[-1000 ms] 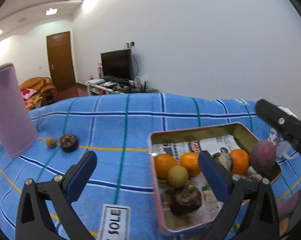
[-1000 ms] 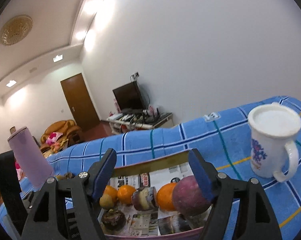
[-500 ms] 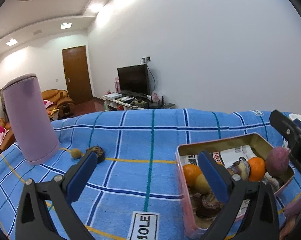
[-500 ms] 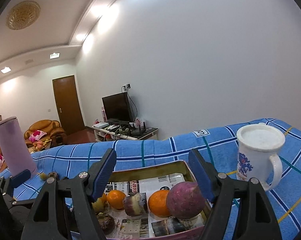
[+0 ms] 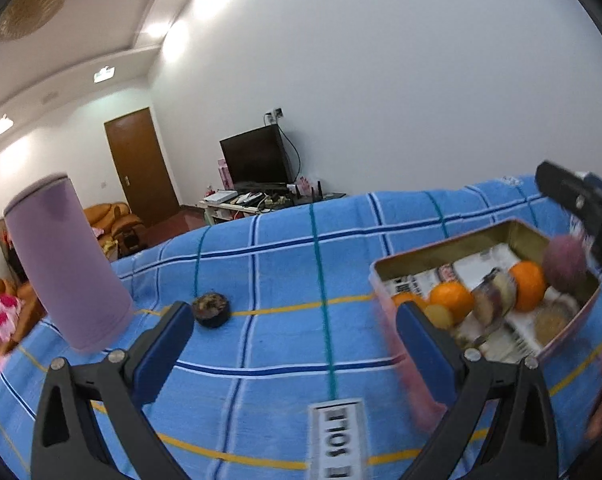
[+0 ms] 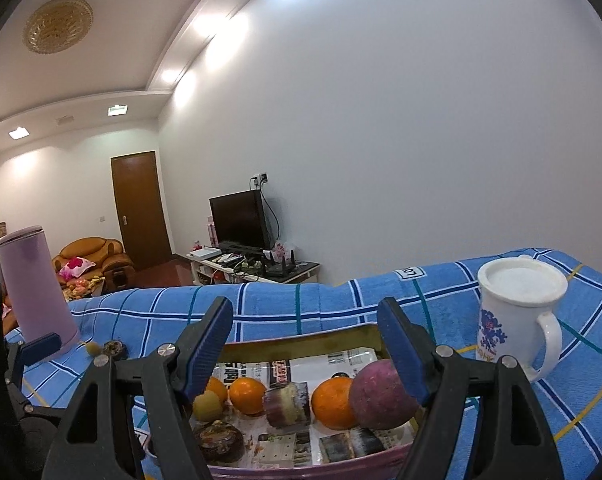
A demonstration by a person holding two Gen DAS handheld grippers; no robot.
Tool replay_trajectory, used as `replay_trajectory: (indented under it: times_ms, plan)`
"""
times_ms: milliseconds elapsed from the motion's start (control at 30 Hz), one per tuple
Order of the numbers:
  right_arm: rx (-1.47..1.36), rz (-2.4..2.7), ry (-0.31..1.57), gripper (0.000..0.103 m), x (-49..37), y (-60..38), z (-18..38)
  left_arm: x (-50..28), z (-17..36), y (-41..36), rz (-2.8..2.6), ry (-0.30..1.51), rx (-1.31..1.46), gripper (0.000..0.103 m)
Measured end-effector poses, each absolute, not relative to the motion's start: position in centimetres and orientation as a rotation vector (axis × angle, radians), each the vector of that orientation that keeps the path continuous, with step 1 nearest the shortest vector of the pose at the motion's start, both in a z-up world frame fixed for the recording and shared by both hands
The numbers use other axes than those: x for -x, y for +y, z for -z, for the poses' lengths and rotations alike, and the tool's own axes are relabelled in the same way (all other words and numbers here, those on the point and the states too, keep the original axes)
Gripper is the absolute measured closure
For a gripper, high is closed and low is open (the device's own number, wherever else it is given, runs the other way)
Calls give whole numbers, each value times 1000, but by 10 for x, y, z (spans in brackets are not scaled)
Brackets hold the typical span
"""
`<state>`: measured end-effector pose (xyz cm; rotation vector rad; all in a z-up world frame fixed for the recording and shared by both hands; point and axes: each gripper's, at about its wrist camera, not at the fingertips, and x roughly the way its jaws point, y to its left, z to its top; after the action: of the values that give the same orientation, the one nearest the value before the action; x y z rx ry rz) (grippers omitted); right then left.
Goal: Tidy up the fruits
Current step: 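Lift both tools away from the pink tin box toward the kettle, then grasp the dark round fruit with the right gripper while the left grasps the small brown fruit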
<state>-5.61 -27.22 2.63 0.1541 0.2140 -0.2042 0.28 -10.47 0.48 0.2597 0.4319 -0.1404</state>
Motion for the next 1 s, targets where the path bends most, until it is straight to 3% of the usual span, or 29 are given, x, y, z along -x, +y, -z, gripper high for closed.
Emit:
replay_trajectory:
  times_ms: [700,1000]
  plan:
    - [-144,186,310,27,28,-208,-22,-54,-8,5,-44,415,-152,0]
    - [-90,81,358,27,-15,-141,-16,-90,2,74,-216,538,-40,0]
